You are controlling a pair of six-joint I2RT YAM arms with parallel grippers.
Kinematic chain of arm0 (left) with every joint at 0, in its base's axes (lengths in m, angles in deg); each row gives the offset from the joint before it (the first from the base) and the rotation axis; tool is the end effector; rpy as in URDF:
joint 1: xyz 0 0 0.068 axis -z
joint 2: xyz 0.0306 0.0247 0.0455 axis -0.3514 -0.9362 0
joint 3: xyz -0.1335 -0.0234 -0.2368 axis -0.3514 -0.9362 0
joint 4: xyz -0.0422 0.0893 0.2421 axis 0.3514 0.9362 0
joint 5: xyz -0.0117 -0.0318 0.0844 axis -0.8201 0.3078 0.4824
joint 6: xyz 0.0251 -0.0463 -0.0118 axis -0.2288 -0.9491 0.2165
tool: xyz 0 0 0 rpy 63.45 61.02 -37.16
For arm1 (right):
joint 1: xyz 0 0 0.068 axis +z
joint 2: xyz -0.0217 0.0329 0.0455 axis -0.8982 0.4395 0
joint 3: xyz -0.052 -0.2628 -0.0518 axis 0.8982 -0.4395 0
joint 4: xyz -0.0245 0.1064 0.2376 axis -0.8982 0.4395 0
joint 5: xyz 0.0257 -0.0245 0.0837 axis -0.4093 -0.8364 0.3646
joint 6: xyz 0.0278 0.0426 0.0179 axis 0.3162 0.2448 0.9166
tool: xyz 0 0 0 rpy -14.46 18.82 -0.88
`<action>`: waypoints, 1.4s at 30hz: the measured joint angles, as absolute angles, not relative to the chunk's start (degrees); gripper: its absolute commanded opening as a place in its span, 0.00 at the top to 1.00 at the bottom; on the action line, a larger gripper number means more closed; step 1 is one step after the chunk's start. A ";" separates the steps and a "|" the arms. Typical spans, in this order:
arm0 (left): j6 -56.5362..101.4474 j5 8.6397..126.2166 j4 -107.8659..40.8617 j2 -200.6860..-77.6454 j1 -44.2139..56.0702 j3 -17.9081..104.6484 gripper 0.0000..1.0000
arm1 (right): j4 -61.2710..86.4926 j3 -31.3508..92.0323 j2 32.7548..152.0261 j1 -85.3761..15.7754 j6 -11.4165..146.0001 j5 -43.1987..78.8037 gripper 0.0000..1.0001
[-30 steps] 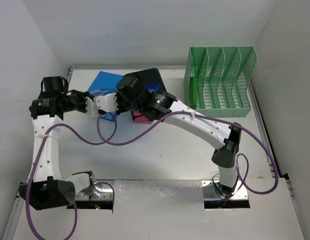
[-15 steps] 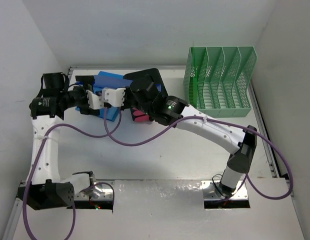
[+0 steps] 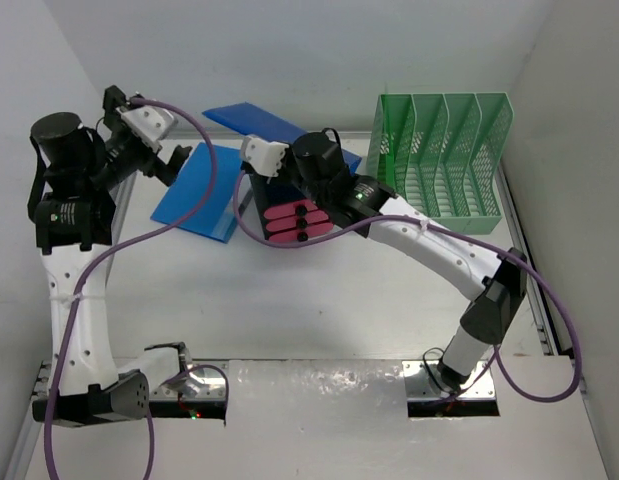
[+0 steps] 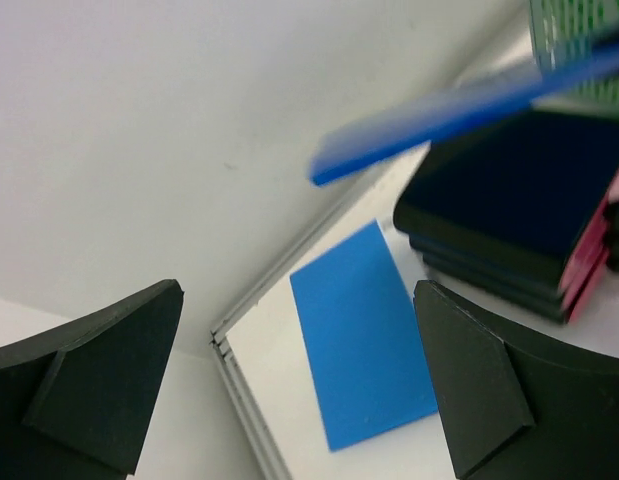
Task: Organize the desk
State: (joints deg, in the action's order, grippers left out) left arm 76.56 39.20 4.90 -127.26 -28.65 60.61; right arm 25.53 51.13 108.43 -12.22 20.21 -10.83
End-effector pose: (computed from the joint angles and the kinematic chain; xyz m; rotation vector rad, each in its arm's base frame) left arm 0.1984 0.0067 0.4923 0.9248 1.4470 0.0963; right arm 0.2594 0.3081 0.4062 -1.1066 1.4275 -0.1908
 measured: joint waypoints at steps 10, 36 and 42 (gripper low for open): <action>61.21 49.58 -1.71 -125.65 -28.65 60.43 0.00 | 22.47 45.80 108.32 -12.81 23.03 -10.57 1.00; 57.08 55.02 -4.83 -125.91 -28.65 49.24 0.00 | 3.09 45.56 84.93 -34.06 41.87 -1.43 1.00; 55.99 56.73 -5.51 -125.95 -28.65 48.32 0.00 | 0.49 37.31 79.82 -42.98 48.38 0.71 1.00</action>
State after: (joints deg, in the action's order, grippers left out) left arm 55.99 56.73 -5.51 -125.95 -28.65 48.32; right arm 0.49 37.31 79.82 -42.98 48.38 0.71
